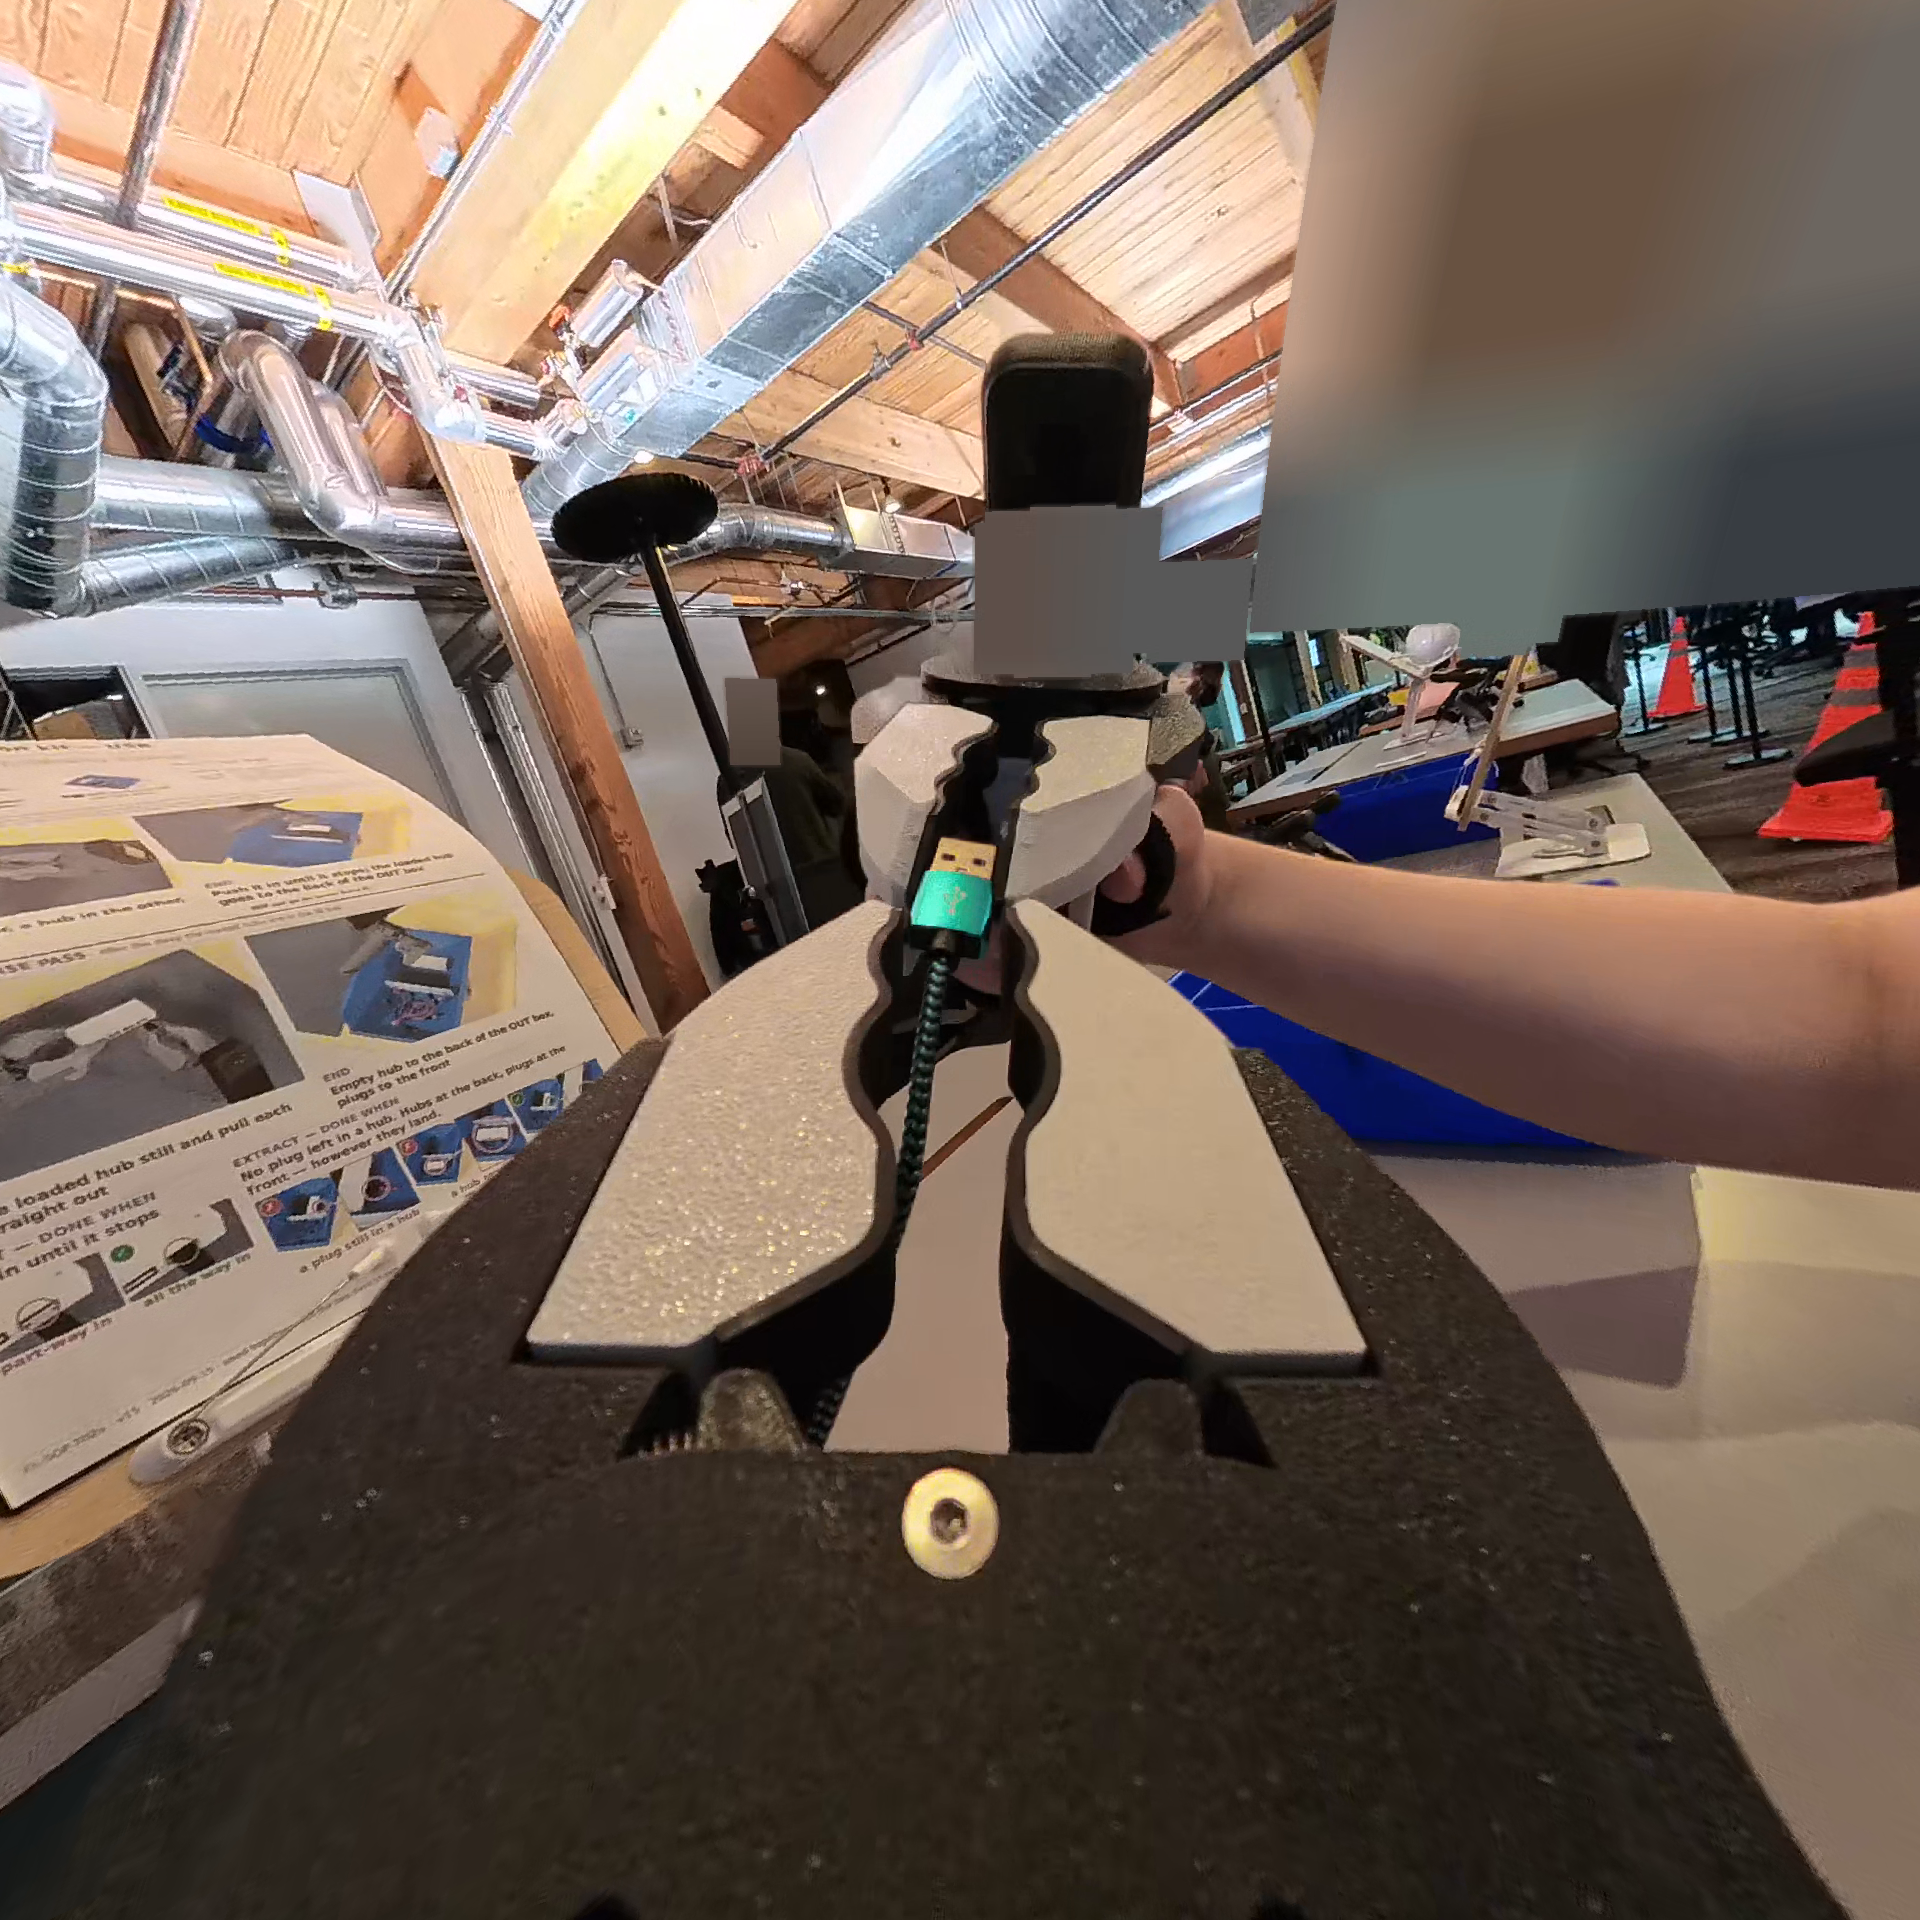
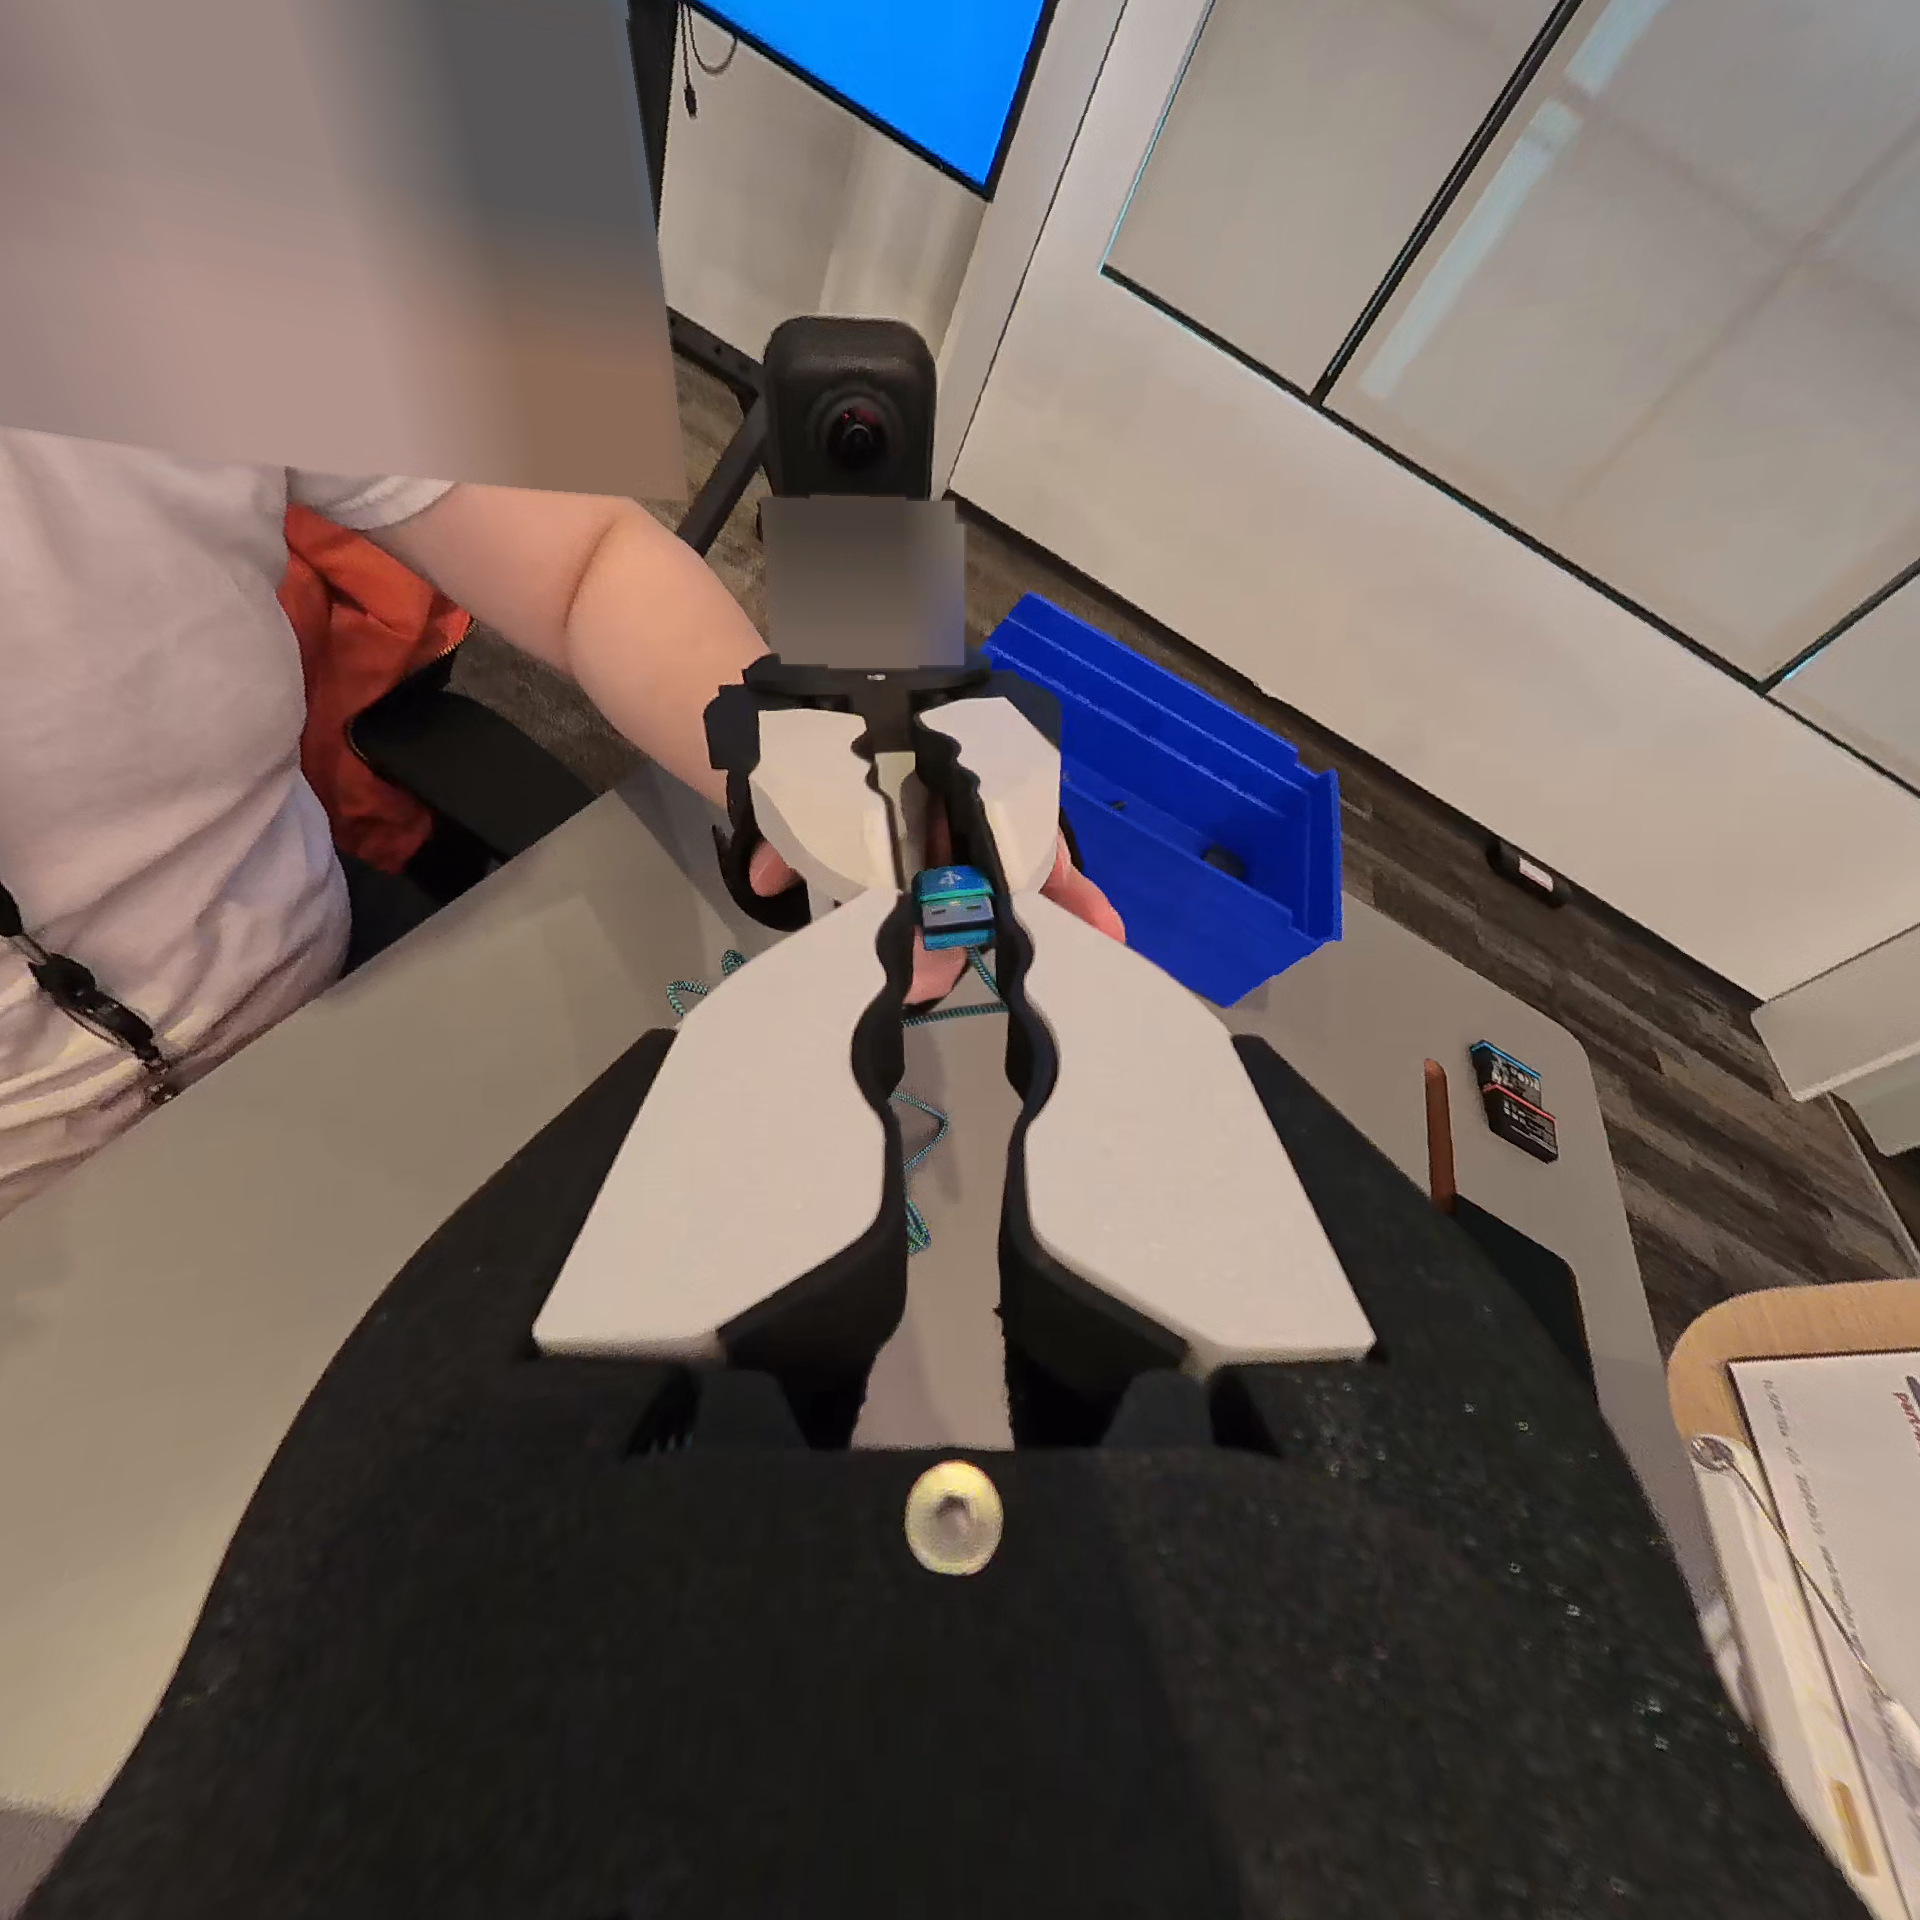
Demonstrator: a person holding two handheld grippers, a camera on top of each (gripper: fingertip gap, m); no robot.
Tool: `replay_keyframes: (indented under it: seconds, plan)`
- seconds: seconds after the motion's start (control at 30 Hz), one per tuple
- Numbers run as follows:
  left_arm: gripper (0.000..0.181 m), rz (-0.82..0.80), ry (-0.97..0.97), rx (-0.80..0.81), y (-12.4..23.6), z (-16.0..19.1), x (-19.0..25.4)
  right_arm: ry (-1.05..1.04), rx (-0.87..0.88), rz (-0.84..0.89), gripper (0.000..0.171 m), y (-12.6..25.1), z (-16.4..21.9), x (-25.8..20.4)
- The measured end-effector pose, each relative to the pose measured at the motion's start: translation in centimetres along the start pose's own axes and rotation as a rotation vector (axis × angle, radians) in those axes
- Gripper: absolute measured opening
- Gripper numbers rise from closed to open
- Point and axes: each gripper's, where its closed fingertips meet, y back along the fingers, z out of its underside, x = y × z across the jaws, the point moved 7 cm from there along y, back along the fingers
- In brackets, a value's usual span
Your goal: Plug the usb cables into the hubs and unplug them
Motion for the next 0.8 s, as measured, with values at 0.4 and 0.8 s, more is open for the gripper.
replay_keyframes:
  seconds: [0.4,0.8]
  plan:
    - [0.014,0.025,0.031,0.04,0.0,-0.3,0.2,-0.06,0.129,-0.042,0.014,-0.1,0.4,-0.1]
    - [0.014,0.03,0.024,-0.164,0.6,1.0,-0.4,0.007,-0.042,0.06,0.024,0.8,0.4,-0.6]
